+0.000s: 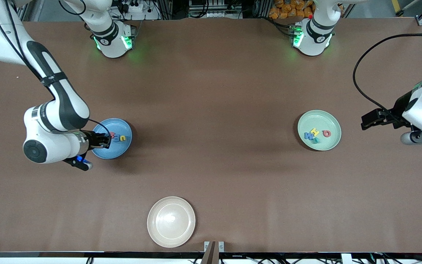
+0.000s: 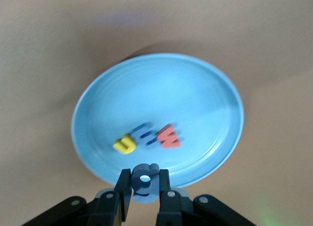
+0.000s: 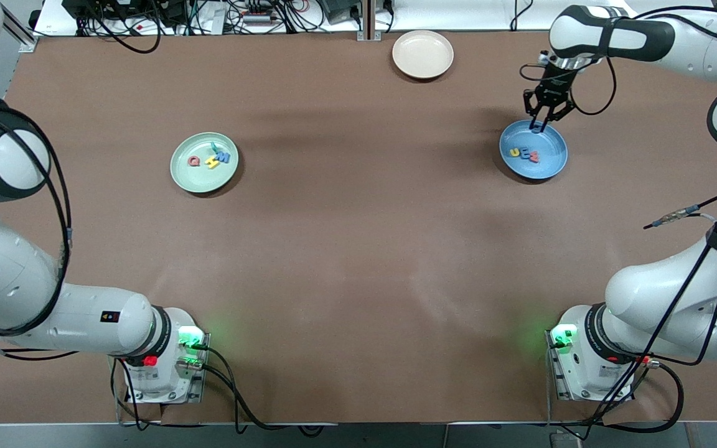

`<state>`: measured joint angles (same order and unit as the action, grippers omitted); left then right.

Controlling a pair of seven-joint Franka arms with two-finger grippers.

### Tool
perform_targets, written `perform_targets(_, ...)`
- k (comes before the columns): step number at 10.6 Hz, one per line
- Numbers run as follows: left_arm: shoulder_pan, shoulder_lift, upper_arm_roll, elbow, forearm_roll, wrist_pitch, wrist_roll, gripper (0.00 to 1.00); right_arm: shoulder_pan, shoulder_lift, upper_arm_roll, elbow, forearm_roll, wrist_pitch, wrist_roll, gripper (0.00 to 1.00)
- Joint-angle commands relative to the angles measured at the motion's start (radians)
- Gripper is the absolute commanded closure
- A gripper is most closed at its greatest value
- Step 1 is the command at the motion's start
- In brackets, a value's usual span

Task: Sort upper and lower case letters into plates
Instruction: 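Carry the blue g to the blue plate with the right gripper and release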

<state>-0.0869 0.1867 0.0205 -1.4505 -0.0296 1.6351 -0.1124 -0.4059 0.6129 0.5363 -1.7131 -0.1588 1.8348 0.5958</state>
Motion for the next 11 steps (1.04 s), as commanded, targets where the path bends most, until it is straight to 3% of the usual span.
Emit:
perform_targets(1,-0.030,-0.075,0.038,-0.068,-0.030,0.003,0.028,0.00,0.025,-0.028,-0.039,-0.039,-0.012,0.032,-0.022,0.12)
perform_targets(2,-0.030,-0.079,0.038,-0.070,-0.026,0.002,0.030,0.00,0.027,-0.028,-0.047,-0.039,-0.010,0.030,-0.022,0.00)
perform_targets(5,0.030,-0.111,-0.052,-0.076,-0.007,-0.003,0.023,0.00,0.038,-0.054,-0.045,-0.022,-0.008,0.018,-0.024,0.00)
perform_targets(9,0.033,-0.112,-0.076,-0.070,0.017,-0.003,0.007,0.00,0.073,-0.148,-0.045,0.013,-0.004,0.003,-0.034,0.00)
perform_targets(11,0.033,-0.115,-0.097,-0.062,0.023,-0.003,0.011,0.00,0.079,-0.215,-0.067,0.036,-0.001,-0.008,-0.153,0.00)
